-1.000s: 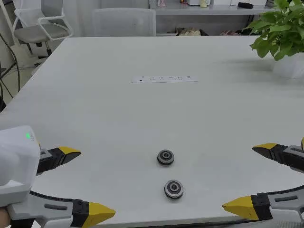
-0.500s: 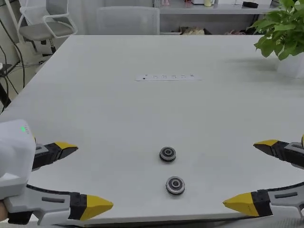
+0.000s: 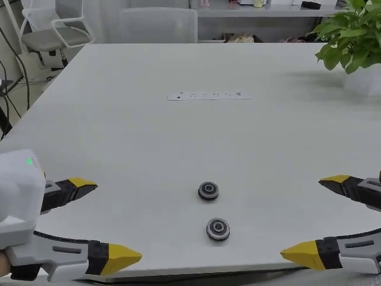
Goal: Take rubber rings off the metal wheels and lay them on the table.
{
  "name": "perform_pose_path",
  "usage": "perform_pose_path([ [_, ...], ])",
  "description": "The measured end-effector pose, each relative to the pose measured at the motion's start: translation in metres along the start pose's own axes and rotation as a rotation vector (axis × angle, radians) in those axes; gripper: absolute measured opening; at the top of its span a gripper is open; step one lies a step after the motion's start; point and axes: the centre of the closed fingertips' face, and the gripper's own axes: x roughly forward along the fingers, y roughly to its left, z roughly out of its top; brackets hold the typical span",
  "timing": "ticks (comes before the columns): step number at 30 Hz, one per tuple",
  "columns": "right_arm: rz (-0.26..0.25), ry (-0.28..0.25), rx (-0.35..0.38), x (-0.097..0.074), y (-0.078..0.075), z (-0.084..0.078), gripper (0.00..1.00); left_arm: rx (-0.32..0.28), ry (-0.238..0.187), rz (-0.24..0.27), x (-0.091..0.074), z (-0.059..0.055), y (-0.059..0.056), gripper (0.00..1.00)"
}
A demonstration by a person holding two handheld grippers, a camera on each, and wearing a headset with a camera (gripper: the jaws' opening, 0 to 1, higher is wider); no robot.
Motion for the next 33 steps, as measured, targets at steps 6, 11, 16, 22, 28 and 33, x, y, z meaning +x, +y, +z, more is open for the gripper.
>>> perform_pose_path([
  [6, 0.000, -0.007, 0.000, -0.001, 0.001, 0.002, 0.97, 0.002, -0.003, 0.006, -0.003, 0.001, 0.001, 0.85],
  [11, -0.001, -0.006, -0.001, -0.001, 0.001, 0.002, 0.97, 0.001, -0.003, 0.010, -0.005, 0.001, 0.001, 0.85],
  [16, 0.001, -0.005, -0.005, 0.000, 0.002, 0.002, 0.97, 0.000, -0.004, 0.012, -0.006, 0.001, 0.002, 0.85],
  [22, 0.002, -0.002, -0.012, 0.000, 0.001, 0.002, 0.97, 0.002, -0.002, 0.011, -0.005, 0.002, 0.002, 0.85],
  [28, -0.003, -0.005, -0.023, 0.000, -0.004, 0.006, 0.97, 0.013, -0.005, 0.016, -0.004, 0.008, 0.006, 0.85],
  [33, -0.005, -0.008, -0.033, 0.000, -0.007, 0.009, 0.97, 0.020, -0.006, 0.016, -0.002, 0.012, 0.008, 0.85],
])
